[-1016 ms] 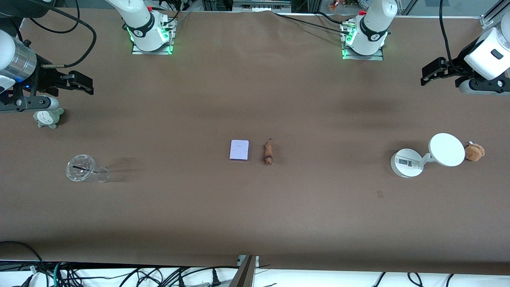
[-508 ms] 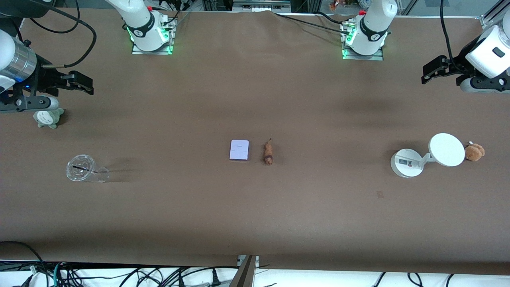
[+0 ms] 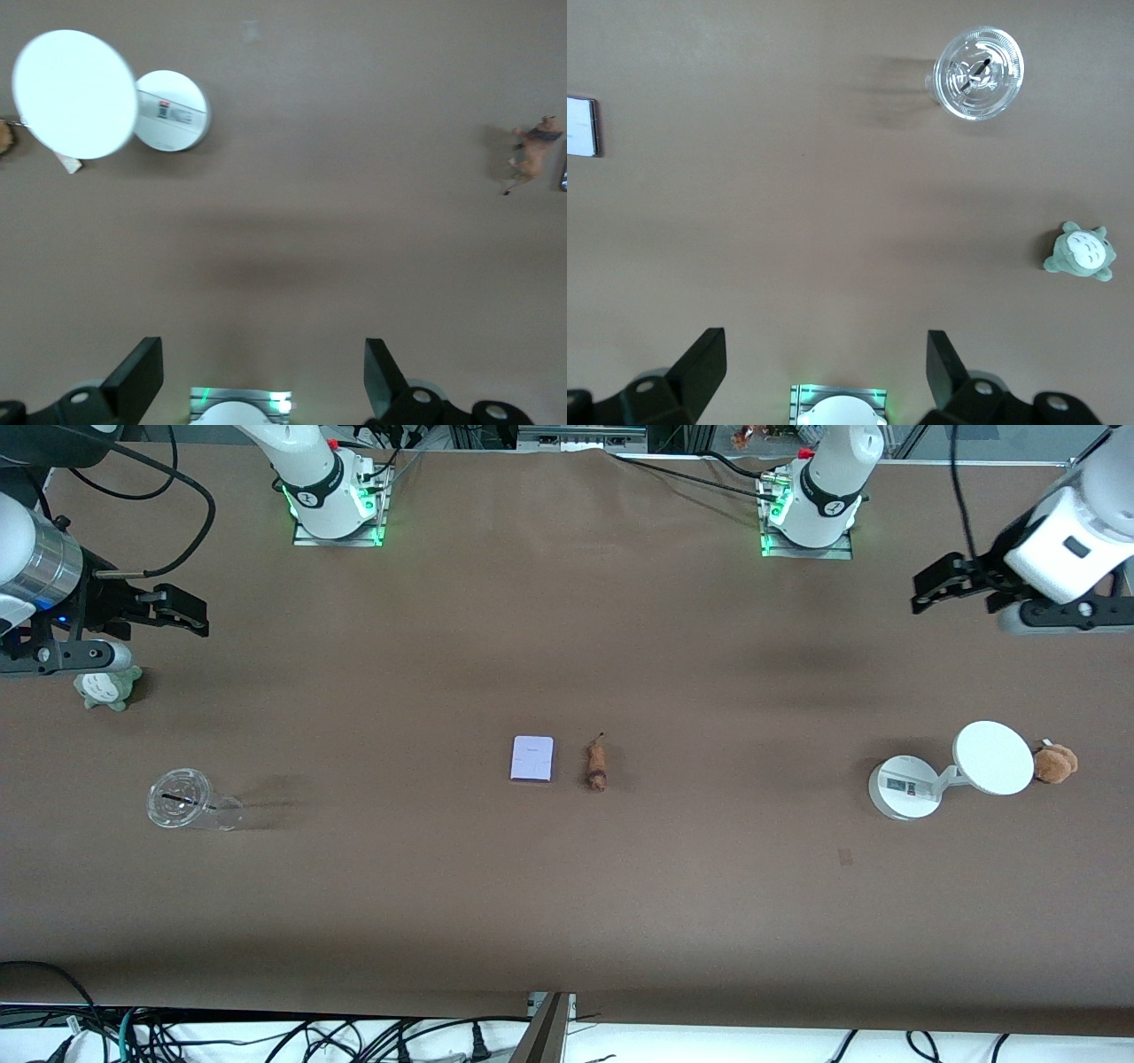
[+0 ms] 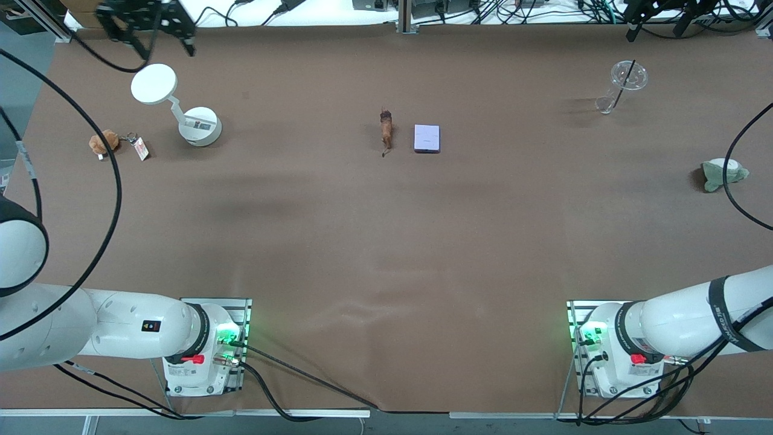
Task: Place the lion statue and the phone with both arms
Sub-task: 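Move the left gripper over the brown lion statue and lower it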
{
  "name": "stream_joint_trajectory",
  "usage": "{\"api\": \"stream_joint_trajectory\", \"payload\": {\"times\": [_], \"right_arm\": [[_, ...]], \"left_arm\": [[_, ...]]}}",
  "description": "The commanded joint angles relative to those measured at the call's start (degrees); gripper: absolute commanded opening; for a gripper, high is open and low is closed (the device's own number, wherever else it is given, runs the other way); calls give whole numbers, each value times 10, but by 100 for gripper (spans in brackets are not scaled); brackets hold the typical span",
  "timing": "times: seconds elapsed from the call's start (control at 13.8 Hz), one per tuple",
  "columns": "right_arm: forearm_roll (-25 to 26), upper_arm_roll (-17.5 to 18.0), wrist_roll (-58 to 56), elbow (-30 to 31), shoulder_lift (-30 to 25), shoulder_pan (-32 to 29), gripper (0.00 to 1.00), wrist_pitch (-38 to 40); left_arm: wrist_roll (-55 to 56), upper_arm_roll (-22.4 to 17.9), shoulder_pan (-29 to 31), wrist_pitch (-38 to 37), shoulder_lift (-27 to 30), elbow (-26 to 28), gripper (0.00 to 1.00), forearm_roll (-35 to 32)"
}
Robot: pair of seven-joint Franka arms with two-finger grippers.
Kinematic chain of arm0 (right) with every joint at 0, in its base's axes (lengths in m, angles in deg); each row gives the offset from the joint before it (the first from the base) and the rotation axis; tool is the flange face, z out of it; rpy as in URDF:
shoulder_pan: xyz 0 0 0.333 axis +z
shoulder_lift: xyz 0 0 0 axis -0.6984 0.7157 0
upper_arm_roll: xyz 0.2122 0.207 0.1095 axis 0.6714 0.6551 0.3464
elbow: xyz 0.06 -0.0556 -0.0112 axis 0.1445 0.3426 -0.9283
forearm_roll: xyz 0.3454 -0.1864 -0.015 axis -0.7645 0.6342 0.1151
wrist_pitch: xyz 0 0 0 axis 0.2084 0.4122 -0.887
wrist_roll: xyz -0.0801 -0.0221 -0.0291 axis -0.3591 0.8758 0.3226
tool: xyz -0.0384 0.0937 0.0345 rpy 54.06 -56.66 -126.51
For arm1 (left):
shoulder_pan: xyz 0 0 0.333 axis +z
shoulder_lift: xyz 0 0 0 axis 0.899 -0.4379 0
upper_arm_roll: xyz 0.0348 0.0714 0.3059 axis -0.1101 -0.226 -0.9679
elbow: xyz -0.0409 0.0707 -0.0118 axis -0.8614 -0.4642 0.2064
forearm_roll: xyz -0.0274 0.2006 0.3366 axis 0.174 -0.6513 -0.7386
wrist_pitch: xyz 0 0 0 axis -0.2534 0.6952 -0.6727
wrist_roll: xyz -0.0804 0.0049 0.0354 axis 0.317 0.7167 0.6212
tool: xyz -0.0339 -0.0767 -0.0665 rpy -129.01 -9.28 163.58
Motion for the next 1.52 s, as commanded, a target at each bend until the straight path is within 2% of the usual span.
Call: {"api": "stream_joint_trajectory", "payload": {"times": [0.0, 0.15, 0.36, 0.51, 0.65, 0.94, 1.16, 1.45], "right_arm": [[-4, 3, -5, -13, 6, -7, 100, 3], [-4, 3, -10, -13, 6, -7, 100, 2], [-4, 3, -13, -13, 12, -6, 100, 2], [-3, 3, -14, -13, 21, -9, 100, -6], [-7, 1, -16, -13, 25, -11, 100, -20], [0, 5, -11, -12, 53, 1, 100, -43], [0, 4, -15, -11, 55, 1, 100, -47], [0, 4, -15, -9, 64, -2, 100, -47]], "left_arm": [[68, 43, -5, 33, -30, -11, 100, 20], [116, 80, -5, 55, -64, -28, 100, 25], [199, 124, -8, 92, -151, -84, 100, 30], [211, 126, -33, 101, -214, -130, 100, 30], [240, 126, -51, 110, -251, -164, 100, 32], [304, 123, -113, 179, -288, -159, 100, 18], [346, 123, -149, 204, -327, -164, 100, -11], [345, 122, -180, 258, -381, -166, 100, -43]]}}
